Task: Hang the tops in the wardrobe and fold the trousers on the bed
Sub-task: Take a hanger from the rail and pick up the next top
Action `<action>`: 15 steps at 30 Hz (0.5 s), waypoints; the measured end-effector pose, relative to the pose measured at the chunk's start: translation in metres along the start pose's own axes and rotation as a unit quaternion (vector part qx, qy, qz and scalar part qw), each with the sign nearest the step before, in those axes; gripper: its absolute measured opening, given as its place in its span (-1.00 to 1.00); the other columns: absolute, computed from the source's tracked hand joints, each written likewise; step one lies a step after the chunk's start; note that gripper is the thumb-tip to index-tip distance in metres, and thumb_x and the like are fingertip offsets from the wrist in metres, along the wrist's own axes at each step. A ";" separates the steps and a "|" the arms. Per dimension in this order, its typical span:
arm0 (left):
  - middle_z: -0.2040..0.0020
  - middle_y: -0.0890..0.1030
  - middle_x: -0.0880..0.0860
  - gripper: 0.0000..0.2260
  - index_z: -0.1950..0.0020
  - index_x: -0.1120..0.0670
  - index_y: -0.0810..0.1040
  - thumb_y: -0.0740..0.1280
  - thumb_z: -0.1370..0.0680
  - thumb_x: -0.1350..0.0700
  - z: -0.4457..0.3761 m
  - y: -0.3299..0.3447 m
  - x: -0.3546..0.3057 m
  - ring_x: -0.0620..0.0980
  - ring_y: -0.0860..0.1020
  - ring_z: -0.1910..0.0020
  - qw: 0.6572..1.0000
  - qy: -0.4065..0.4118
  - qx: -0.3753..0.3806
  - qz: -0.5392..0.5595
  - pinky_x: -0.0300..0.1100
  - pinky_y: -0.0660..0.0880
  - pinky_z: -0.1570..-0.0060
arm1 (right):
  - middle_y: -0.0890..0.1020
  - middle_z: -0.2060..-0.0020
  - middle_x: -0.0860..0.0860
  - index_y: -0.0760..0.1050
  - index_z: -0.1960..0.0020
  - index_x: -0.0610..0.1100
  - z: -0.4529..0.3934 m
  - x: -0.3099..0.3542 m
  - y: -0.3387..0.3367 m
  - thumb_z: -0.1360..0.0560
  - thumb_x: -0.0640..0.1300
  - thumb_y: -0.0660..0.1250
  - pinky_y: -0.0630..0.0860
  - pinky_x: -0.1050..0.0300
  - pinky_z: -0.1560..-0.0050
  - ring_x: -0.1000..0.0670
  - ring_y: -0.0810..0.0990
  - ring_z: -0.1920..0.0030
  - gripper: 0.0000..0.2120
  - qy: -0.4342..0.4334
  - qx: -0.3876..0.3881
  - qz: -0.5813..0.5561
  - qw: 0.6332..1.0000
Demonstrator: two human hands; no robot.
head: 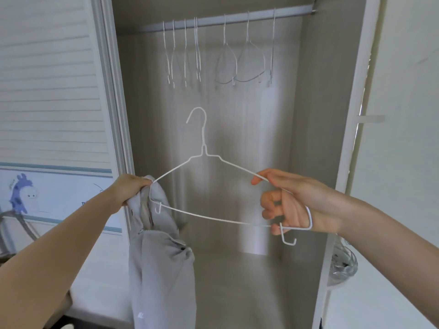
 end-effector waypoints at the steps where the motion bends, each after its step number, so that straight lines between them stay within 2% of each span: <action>1: 0.16 0.61 0.20 -0.83 0.17 0.19 0.61 0.40 -0.53 0.10 0.000 -0.003 -0.005 0.11 0.56 0.23 0.999 0.019 -0.011 -0.032 -0.13 0.50 0.19 | 0.46 0.37 -0.12 0.48 -0.11 -0.03 -0.001 -0.001 0.001 -0.59 0.01 0.19 0.43 -0.06 0.19 -0.10 0.47 0.34 -0.82 0.001 0.008 -0.005 1.000; 3: 0.26 0.56 0.17 -0.76 0.27 0.21 0.58 0.38 -0.53 0.08 -0.002 -0.007 -0.014 0.10 0.51 0.29 0.995 0.048 -0.036 -0.076 -0.17 0.44 0.27 | 0.39 0.41 -0.08 0.47 -0.11 -0.03 -0.004 -0.002 0.003 -0.58 0.01 0.21 0.42 -0.04 0.19 -0.06 0.41 0.41 -0.83 0.004 0.024 -0.018 1.000; 6: 0.38 0.45 0.13 -0.66 0.38 0.21 0.52 0.38 -0.54 0.06 -0.003 -0.008 -0.024 0.05 0.43 0.39 0.992 0.074 -0.052 -0.084 -0.20 0.36 0.34 | 0.27 0.47 -0.02 0.47 -0.06 -0.02 -0.007 -0.001 0.003 -0.60 0.01 0.17 0.40 -0.03 0.19 0.00 0.28 0.50 -0.84 0.012 0.019 -0.026 0.999; 9: 0.32 0.46 0.18 -0.60 0.22 0.29 0.61 0.36 -0.56 -0.05 0.002 -0.005 -0.040 0.09 0.42 0.34 0.989 0.103 -0.065 -0.087 -0.14 0.35 0.28 | 0.23 0.51 0.02 0.46 -0.02 -0.05 -0.008 0.001 0.002 -0.59 0.02 0.17 0.41 -0.03 0.18 0.04 0.21 0.56 -0.83 0.014 0.022 -0.020 0.999; 12: 0.45 0.34 0.12 -0.57 0.30 0.26 0.55 0.35 -0.56 -0.08 0.015 0.006 -0.060 0.03 0.31 0.42 0.981 0.149 -0.050 -0.114 -0.18 0.26 0.33 | 0.19 0.49 0.01 0.45 -0.02 -0.06 -0.011 -0.001 0.004 -0.61 0.04 0.14 0.43 -0.01 0.21 0.04 0.17 0.55 -0.80 0.014 0.018 0.022 0.999; 15: 0.37 0.36 0.17 -0.58 0.28 0.33 0.53 0.35 -0.57 -0.01 0.032 0.033 -0.082 0.04 0.31 0.35 0.979 0.187 0.003 -0.085 -0.16 0.24 0.28 | 0.20 0.47 -0.01 0.43 0.01 -0.08 -0.021 -0.009 0.005 -0.65 0.03 0.09 0.44 0.04 0.30 0.02 0.18 0.51 -0.76 -0.007 -0.034 0.058 0.998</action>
Point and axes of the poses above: each hand's wrist, its own z-axis away from the middle knuckle, its own y-axis out of the palm, x = y × z, the point moved 8 cm from there along -z, towards the middle knuckle
